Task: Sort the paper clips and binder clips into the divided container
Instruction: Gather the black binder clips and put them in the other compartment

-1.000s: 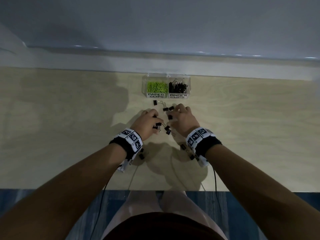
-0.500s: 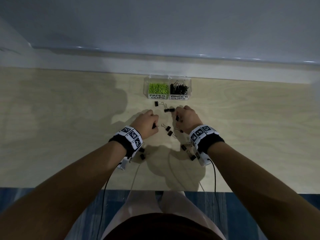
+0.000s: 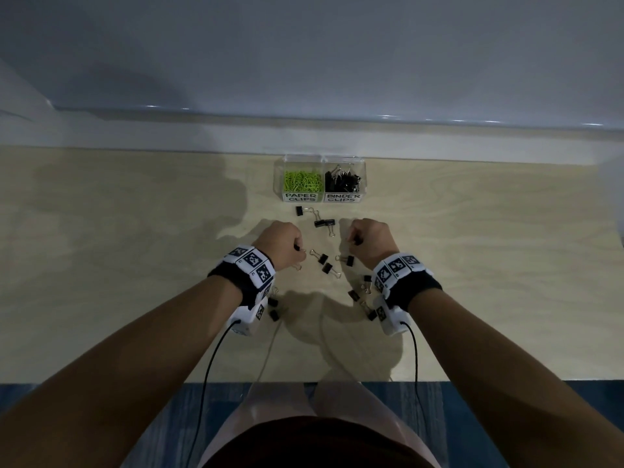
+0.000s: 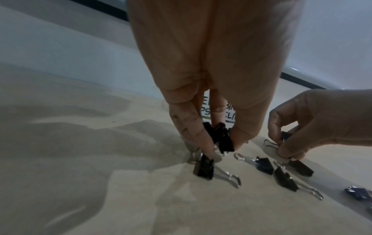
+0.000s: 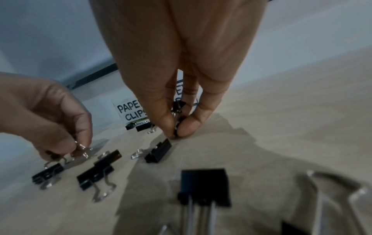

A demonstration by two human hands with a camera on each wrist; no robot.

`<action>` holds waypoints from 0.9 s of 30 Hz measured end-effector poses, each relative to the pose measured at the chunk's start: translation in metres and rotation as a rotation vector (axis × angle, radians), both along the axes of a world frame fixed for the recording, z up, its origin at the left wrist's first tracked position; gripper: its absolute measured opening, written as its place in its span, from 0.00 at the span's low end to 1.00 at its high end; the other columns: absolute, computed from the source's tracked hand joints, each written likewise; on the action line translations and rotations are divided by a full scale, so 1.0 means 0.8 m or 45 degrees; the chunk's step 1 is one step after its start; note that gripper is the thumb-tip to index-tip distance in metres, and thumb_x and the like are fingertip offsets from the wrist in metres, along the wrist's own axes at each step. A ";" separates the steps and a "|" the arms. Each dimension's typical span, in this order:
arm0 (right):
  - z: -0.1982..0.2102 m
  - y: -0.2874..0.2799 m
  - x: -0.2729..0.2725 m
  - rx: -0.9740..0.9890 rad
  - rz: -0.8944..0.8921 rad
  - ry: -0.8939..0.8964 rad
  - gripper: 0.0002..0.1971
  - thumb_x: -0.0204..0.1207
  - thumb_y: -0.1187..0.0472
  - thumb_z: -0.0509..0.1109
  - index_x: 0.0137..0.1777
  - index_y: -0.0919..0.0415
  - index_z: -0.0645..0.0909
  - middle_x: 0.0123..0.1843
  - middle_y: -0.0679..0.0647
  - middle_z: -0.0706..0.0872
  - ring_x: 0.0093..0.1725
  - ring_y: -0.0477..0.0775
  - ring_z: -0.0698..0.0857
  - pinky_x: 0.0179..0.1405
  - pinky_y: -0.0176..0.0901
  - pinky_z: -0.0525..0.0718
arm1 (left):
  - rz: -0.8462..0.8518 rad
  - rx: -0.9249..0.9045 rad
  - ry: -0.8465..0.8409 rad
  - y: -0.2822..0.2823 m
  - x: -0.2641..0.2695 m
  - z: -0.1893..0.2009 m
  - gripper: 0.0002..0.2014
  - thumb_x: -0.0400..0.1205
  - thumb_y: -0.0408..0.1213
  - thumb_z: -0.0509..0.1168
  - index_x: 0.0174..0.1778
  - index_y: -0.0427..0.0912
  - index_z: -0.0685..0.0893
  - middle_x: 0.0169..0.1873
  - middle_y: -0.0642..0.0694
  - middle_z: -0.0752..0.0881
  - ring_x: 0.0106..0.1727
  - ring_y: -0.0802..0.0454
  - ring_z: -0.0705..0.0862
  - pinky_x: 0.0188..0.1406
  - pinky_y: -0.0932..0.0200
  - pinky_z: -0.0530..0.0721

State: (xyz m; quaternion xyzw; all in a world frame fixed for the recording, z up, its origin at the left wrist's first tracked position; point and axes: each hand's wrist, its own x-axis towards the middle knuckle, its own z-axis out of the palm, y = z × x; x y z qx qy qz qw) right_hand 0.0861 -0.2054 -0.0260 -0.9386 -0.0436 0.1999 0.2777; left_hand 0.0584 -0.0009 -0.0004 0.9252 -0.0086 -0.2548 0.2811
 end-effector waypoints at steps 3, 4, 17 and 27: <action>0.007 -0.003 0.000 0.018 -0.010 0.000 0.09 0.65 0.72 0.70 0.32 0.56 0.83 0.36 0.51 0.86 0.38 0.51 0.84 0.40 0.40 0.84 | -0.061 -0.002 -0.001 -0.008 0.008 0.011 0.05 0.73 0.33 0.72 0.38 0.34 0.89 0.37 0.41 0.90 0.38 0.49 0.88 0.46 0.53 0.88; 0.014 -0.005 0.002 0.041 -0.031 -0.011 0.10 0.66 0.73 0.70 0.32 0.56 0.83 0.36 0.51 0.86 0.38 0.50 0.84 0.41 0.37 0.84 | -0.076 -0.017 -0.011 -0.011 0.012 0.016 0.05 0.74 0.33 0.72 0.38 0.34 0.89 0.38 0.41 0.90 0.38 0.49 0.88 0.47 0.53 0.88; 0.058 0.012 0.115 0.143 -0.097 -0.454 0.06 0.67 0.72 0.72 0.41 0.62 0.86 0.45 0.58 0.86 0.43 0.55 0.85 0.44 0.36 0.81 | 0.036 -0.050 -0.458 -0.075 0.145 0.073 0.08 0.77 0.35 0.67 0.42 0.34 0.89 0.43 0.39 0.89 0.44 0.43 0.87 0.49 0.54 0.85; 0.025 -0.022 -0.016 0.083 0.294 -0.302 0.09 0.70 0.69 0.70 0.47 0.58 0.84 0.50 0.51 0.83 0.47 0.50 0.82 0.52 0.48 0.85 | -0.314 -0.021 -0.395 -0.026 0.052 0.043 0.13 0.81 0.38 0.65 0.60 0.42 0.83 0.60 0.45 0.82 0.57 0.50 0.82 0.61 0.58 0.75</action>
